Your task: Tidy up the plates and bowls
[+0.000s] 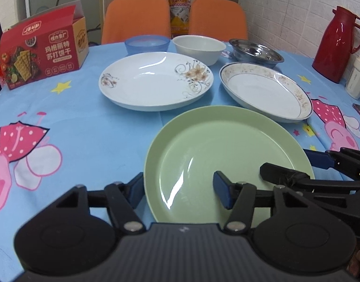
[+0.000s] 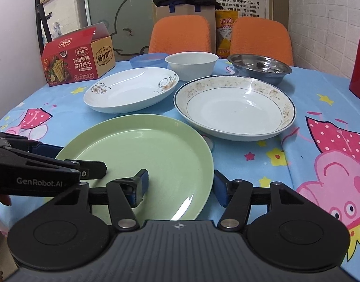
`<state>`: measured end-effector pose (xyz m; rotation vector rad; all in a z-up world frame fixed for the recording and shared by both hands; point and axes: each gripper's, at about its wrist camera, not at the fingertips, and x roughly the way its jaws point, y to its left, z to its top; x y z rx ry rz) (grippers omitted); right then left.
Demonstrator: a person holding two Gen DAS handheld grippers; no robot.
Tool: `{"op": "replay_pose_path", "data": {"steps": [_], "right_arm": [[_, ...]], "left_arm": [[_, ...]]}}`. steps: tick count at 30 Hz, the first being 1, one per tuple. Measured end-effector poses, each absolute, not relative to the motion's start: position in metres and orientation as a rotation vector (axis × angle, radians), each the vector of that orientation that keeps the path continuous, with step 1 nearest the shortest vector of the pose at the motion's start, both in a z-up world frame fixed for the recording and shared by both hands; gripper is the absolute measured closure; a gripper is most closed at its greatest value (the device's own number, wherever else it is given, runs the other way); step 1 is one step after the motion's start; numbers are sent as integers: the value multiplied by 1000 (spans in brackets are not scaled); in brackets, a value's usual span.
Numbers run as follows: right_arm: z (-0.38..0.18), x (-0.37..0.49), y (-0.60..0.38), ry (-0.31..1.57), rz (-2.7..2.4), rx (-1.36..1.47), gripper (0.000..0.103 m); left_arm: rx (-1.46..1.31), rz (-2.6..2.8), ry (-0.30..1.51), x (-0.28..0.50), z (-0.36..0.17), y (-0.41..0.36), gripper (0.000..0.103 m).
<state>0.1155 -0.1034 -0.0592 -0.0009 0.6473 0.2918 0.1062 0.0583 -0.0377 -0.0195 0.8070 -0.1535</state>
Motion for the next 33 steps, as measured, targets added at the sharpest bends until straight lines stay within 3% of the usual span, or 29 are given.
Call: {"op": "replay_pose_path", "data": {"steps": [13, 26, 29, 33], "right_arm": [[-51, 114, -37, 613, 450, 6, 6], [-61, 129, -14, 649, 453, -16, 2], [-62, 128, -21, 648, 475, 16, 0], [-52, 126, -45, 638, 479, 102, 0]], "left_arm": [[-76, 21, 827, 80, -34, 133, 44], [-86, 18, 813, 101, -41, 143, 44], [-117, -12, 812, 99, -41, 146, 30], [-160, -8, 736, 91, -24, 159, 28]]}}
